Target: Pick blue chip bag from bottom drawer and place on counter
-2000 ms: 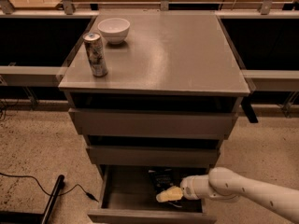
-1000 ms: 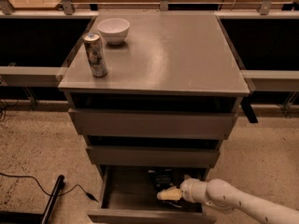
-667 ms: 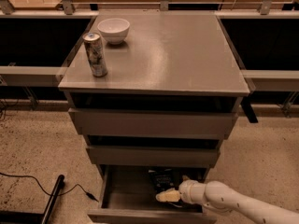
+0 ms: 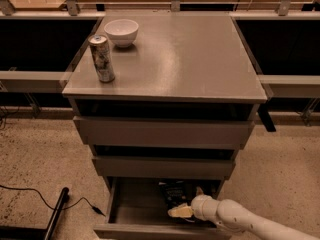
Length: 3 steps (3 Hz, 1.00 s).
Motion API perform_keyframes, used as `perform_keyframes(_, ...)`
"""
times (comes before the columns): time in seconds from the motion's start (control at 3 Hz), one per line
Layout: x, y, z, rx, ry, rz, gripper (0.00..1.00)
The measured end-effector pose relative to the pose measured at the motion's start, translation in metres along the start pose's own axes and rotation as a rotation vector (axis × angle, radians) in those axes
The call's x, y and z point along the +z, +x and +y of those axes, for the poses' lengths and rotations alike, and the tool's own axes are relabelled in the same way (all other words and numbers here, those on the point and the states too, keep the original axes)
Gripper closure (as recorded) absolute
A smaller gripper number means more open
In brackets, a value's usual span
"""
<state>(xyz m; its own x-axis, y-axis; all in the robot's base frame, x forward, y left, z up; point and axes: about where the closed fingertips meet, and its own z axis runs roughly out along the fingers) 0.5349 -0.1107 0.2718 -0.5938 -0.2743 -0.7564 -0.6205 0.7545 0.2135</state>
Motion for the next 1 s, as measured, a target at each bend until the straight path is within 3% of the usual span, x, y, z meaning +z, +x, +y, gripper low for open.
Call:
perform_keyframes(0.33, 0.0139, 0.0134, -0.0092, -0.155, 0.032, -0.04, 0.0)
perform_keyframes(0.67, 0.0167, 0.0158, -0.0068, -0.207, 0.028, -0.037, 0.0)
perform_keyframes(1.0, 0.0165, 0.0154, -0.0067, -0.199, 0.028, -0.037, 0.0)
